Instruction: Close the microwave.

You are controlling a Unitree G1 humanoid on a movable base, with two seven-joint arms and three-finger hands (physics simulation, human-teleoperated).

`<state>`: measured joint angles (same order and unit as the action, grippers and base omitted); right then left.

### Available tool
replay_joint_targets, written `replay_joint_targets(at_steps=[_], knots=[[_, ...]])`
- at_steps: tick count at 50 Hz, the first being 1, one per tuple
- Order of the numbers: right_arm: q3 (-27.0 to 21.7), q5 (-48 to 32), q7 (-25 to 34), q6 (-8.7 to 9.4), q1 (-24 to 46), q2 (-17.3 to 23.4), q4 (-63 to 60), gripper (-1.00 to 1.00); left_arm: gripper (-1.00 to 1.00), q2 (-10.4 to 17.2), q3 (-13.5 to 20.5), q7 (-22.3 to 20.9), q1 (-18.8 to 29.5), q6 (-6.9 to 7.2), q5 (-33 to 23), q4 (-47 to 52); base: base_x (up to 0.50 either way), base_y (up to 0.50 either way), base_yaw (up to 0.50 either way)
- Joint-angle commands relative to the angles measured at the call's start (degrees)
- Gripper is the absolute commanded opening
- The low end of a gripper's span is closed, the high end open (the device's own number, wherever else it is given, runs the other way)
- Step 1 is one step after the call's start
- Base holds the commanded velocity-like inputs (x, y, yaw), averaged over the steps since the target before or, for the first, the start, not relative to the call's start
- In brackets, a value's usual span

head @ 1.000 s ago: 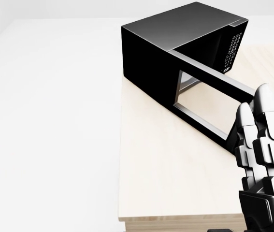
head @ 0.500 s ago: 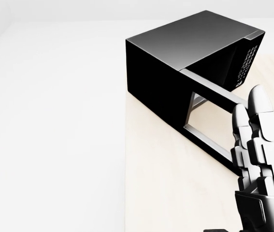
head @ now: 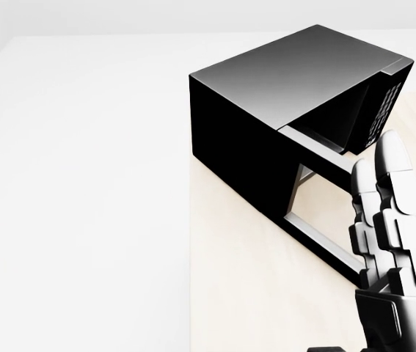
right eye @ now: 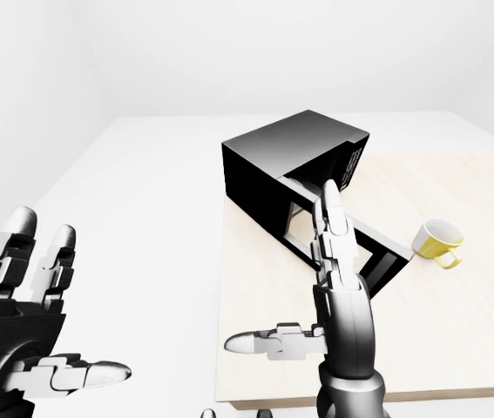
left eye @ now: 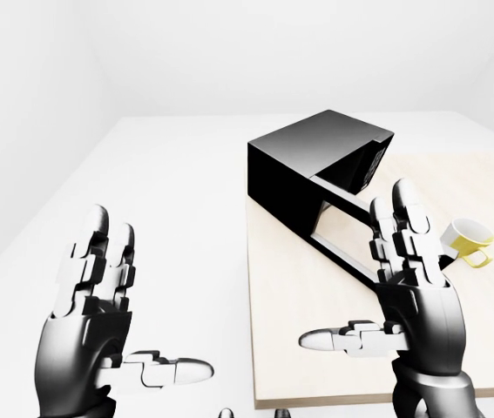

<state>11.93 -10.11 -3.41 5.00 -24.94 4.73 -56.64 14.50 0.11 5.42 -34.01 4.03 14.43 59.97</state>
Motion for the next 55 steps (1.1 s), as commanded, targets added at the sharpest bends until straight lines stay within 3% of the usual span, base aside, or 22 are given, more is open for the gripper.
replay_joint_targets(at_steps=[1, 18, 23, 38, 55], knots=[[-0.2, 0.4, 0.1, 0.00, -0.2, -0.1, 0.0, 1.00, 1.00, -0.3, 0.3, -0.4, -0.1, -0.34, 1.4, 0.0, 0.00, 0.00, 0.00], [0.3, 0.3, -0.4, 0.00, 0.6, 0.0, 2.7, 1.00, 1.00, 0.2, -0.6, 0.2, -0.2, -0.14, 0.5, 0.0, 0.00, 0.00, 0.00], [0.2, 0.5, -1.0, 0.00, 4.2, -1.0, 12.3, 1.00, 1.00, 0.5, -0.3, 0.3, -0.2, -0.23, 1.0, 0.0, 0.00, 0.00, 0.00], [-0.1, 0.8, -1.5, 0.00, 8.9, -2.4, 26.4, 1.00, 1.00, -0.1, -0.1, 0.0, 0.2, 0.49, 0.7, 0.0, 0.00, 0.00, 0.00], [-3.5, 1.8, -1.1, -4.31, 14.7, -4.7, 41.2, 1.00, 1.00, -2.3, 0.7, -2.0, 1.1, 0.97, 0.0, 0.0, 0.00, 0.00, 0.00]])
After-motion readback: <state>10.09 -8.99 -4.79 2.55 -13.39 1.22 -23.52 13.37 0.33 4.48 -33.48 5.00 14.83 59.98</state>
